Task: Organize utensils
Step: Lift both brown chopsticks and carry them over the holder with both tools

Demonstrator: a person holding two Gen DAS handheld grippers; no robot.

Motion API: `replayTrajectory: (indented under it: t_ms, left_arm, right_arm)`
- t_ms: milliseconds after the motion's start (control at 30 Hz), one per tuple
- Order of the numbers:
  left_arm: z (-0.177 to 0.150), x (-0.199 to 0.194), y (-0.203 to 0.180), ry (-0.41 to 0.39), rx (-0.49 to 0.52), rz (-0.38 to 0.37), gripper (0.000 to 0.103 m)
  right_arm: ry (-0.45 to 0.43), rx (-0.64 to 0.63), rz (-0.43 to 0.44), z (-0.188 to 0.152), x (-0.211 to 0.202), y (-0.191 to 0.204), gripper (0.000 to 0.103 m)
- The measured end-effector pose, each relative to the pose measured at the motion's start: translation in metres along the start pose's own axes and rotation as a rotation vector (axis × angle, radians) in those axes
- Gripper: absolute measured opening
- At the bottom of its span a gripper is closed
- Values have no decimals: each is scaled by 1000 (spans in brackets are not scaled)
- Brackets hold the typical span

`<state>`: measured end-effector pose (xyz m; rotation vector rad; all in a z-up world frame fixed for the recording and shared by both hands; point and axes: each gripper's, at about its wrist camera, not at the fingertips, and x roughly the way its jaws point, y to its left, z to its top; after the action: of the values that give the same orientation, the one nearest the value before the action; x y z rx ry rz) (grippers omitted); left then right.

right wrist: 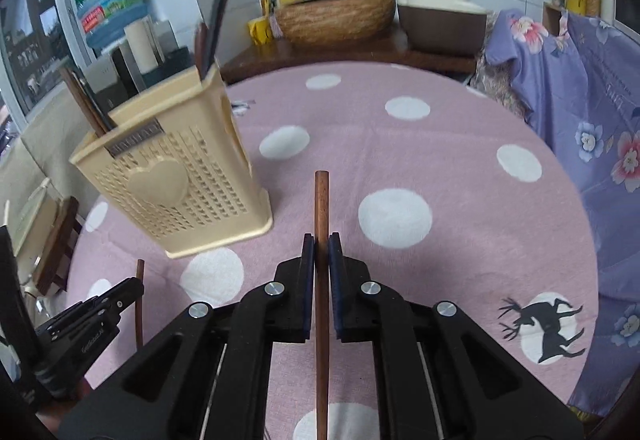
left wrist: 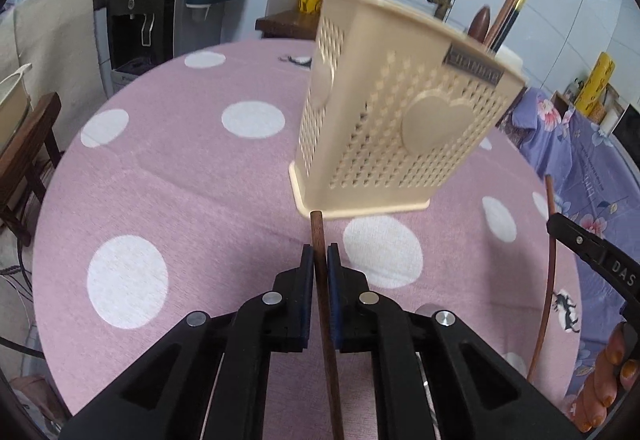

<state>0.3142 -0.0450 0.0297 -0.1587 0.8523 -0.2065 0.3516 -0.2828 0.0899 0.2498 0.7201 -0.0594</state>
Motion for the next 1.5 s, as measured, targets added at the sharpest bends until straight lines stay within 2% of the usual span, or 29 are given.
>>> replayTrajectory:
  t_ms: [267, 633, 1200, 1500]
  left_arm:
    - [21, -44, 1, -116, 5, -46, 8]
    - [41, -94, 8, -271, 9, -65, 8]
    - [53, -115, 5, -339, 31, -87, 7]
    - [60, -118, 2, -347, 41, -96, 7]
  right_arm:
    - [-116, -23, 43, 13, -54, -3, 8]
    - [-158, -34, 103, 24, -89, -7, 8]
    - [-185, -77, 152, 39, -104, 4, 8]
    - [-150, -79, 178, 50, -98, 6, 8]
